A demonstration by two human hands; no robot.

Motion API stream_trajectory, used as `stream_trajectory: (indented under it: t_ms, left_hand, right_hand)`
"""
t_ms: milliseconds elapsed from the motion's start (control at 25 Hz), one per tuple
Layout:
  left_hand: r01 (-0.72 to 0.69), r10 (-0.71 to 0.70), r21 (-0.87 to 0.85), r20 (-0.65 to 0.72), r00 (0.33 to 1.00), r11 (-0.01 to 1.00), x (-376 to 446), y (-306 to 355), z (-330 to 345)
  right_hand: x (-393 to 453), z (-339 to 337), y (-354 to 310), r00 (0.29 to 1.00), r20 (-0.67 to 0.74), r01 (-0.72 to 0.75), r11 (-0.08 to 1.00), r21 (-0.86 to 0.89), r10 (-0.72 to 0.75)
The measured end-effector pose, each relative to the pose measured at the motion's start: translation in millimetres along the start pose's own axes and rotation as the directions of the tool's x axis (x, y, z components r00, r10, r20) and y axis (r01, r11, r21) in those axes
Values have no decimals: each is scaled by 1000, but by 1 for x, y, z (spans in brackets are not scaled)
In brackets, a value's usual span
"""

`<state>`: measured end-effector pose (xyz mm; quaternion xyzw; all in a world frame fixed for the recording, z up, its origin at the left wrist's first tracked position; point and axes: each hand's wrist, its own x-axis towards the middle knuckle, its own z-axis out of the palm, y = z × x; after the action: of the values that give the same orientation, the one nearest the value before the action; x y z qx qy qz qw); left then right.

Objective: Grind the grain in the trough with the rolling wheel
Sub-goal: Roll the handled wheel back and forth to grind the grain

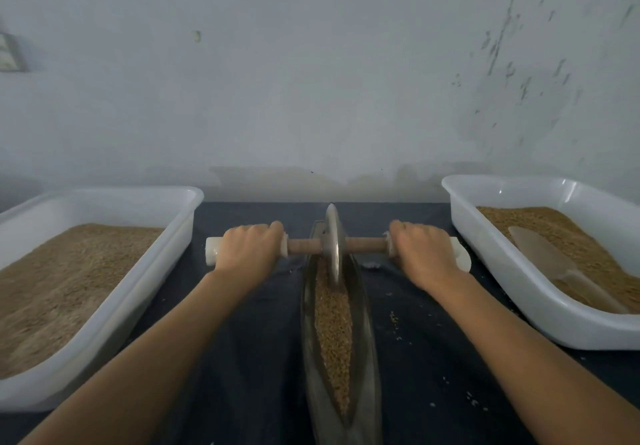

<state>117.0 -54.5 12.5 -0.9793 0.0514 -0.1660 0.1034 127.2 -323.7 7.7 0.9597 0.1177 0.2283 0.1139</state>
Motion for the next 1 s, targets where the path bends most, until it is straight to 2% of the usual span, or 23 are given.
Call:
stream_trajectory:
  t_ms: [80,120,200,280,320,400,440,520,600,680,760,800,880,920,1000]
  left_hand:
    - [-33,33,7,-5,999,999,-38,-2,-4]
    - [-80,79,-10,-65,995,997,-64,-3,-7]
    - [-219,194,-62,-280,940,974,-112,-4,-24]
    - [-291,237,-55,-445,864,955,-134,-10,-31]
    - [-312,256,-58,-443,859,948,-138,-11,-26]
    - [-320,271,-92,-345,898,943,-117,-9,-16]
    - [-271,241,-95,-253,937,958,-96,-8,-11]
    - [-84,78,-57,-99,992,995,-45,-6,0]
    - [26,-30,-62,-65,997,998,-5,-6,2]
    - [12,-15,-35,-72,997,999,2,-3,4]
    - [-23,23,-22,-7,1000,1000,-22,-6,-1]
    - [-54,53,-22,-15,998,998,-45,-8,-2]
    - [-180,162,-85,-187,969,980,-96,-10,-12]
    - [-255,205,-120,-322,924,959,-117,-10,-17]
    - [-300,222,-116,-437,871,947,-138,-9,-22]
  right_hand:
    - [-33,-3,3,998,-24,54,998,9,-54]
    - [-57,-10,3,994,-63,97,994,51,-94]
    - [-103,-23,5,968,-181,199,972,122,-175]
    - [-129,-28,12,953,-208,253,956,151,-220]
    - [-132,-28,13,960,-170,249,957,149,-223]
    - [-113,-21,10,970,-118,226,967,114,-212]
    - [-95,-16,8,976,-105,202,974,98,-192]
    - [-46,-4,4,989,-119,100,993,57,-92]
    - [-7,-2,3,990,-136,27,999,27,-23]
    - [5,-2,2,998,-64,8,999,47,-5]
    - [-20,2,2,1000,29,9,999,33,-10]
    - [-43,0,4,999,11,31,998,63,-32]
    - [-89,-18,6,988,-82,145,977,154,-134]
    - [-105,-24,8,974,-132,205,964,170,-183]
    - [-118,-28,12,970,-102,239,952,194,-222]
